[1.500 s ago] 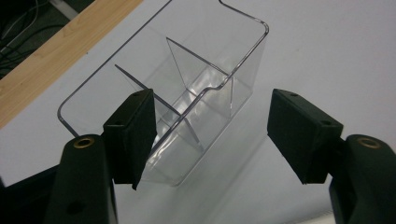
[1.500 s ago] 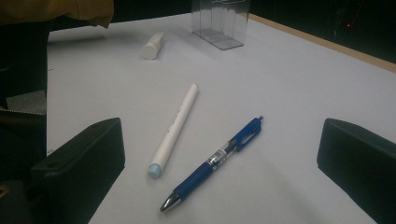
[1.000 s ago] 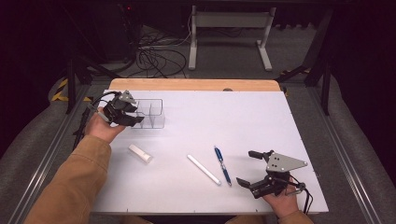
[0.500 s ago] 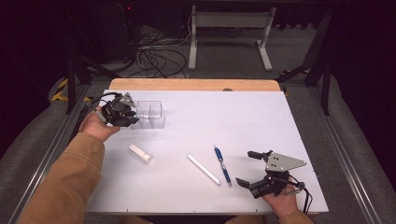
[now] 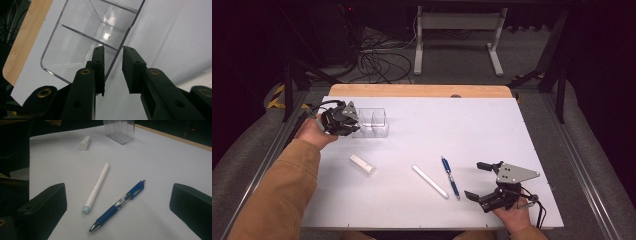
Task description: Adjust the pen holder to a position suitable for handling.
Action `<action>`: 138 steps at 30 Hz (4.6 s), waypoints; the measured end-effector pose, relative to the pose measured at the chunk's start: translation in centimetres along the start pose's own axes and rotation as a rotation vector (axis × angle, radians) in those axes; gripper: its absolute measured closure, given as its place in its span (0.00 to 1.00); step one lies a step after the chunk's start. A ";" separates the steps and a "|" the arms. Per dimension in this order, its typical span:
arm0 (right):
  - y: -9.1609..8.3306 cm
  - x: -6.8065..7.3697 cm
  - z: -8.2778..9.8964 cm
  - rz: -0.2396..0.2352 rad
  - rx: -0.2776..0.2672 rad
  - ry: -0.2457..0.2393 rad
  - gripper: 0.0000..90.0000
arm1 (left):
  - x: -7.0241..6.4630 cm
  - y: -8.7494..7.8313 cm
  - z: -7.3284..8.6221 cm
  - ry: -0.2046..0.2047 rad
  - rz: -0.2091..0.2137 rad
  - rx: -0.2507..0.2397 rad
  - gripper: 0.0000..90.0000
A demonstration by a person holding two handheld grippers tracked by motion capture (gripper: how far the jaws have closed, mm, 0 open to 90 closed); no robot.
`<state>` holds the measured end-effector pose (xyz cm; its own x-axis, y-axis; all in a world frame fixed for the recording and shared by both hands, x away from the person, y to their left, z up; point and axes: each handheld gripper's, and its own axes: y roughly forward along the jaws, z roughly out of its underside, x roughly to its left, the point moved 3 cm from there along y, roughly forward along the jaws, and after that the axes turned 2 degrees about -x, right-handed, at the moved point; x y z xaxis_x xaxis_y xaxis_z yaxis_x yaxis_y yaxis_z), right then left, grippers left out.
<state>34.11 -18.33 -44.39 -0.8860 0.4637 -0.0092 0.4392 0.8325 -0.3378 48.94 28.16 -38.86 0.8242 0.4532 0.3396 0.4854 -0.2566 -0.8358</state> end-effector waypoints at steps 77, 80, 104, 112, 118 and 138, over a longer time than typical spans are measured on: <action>-0.1 0.2 0.2 -0.033 0.004 0.000 0.02 | -8.4 1.9 -12.0 0.326 0.404 -0.102 0.97; 0.0 0.2 0.2 -0.035 0.007 0.001 0.02 | -8.3 1.9 -12.0 0.325 0.400 -0.107 0.97; -0.1 0.3 0.1 -0.032 0.004 -0.006 0.02 | -7.2 -1.2 -11.2 0.163 0.363 -0.289 0.71; -0.2 0.4 -0.1 -0.016 -0.006 -0.013 0.01 | -8.3 -4.2 -8.6 0.011 0.409 -0.420 0.61; -0.2 0.4 -0.5 -0.002 -0.015 -0.016 0.00 | -10.5 -5.7 -5.9 -0.075 0.367 -0.499 0.52; -0.1 0.0 -1.0 0.016 -0.018 0.024 0.02 | -13.5 -5.8 -2.2 -0.224 0.269 -0.627 0.30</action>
<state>34.24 -18.16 -43.41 -0.8753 0.4835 0.0080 0.4558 0.8303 -0.3207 35.66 21.61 -37.65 0.8921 0.4518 0.0037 0.4050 -0.7960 -0.4497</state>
